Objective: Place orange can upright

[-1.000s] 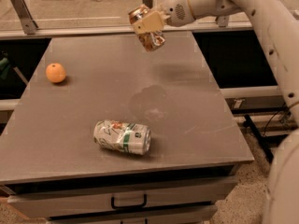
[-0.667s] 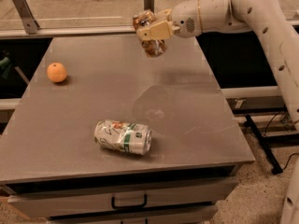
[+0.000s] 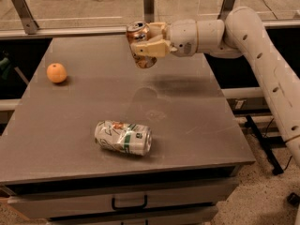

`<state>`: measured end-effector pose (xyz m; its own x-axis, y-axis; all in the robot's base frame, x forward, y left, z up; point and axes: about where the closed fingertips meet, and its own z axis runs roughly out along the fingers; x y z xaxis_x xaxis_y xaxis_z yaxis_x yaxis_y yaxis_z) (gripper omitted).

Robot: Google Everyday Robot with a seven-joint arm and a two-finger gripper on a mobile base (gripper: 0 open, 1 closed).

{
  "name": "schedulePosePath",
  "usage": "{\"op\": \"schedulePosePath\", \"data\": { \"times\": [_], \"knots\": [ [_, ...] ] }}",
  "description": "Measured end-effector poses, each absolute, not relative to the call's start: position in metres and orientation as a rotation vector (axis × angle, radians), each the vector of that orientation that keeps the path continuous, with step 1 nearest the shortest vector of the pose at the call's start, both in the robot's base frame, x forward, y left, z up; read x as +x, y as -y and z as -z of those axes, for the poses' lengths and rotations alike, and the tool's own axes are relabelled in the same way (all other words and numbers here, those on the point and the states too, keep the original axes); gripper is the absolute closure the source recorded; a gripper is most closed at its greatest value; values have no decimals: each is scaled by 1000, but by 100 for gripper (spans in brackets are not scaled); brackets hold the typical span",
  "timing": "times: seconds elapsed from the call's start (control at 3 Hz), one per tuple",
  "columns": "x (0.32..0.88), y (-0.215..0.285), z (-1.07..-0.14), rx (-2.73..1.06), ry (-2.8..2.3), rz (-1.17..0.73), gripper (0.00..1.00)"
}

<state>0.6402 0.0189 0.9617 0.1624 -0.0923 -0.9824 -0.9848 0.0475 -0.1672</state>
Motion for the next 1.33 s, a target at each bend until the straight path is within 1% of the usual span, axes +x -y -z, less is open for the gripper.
{"op": "schedulePosePath", "data": {
  "times": [0.33, 0.67, 1.33],
  "knots": [
    [633, -29, -942, -1355, -1098, -1020, 82],
    [630, -30, -916, -1380, -1103, -1050, 59],
    [640, -13, -880, -1379, -1165, -1066, 12]
  ]
}}
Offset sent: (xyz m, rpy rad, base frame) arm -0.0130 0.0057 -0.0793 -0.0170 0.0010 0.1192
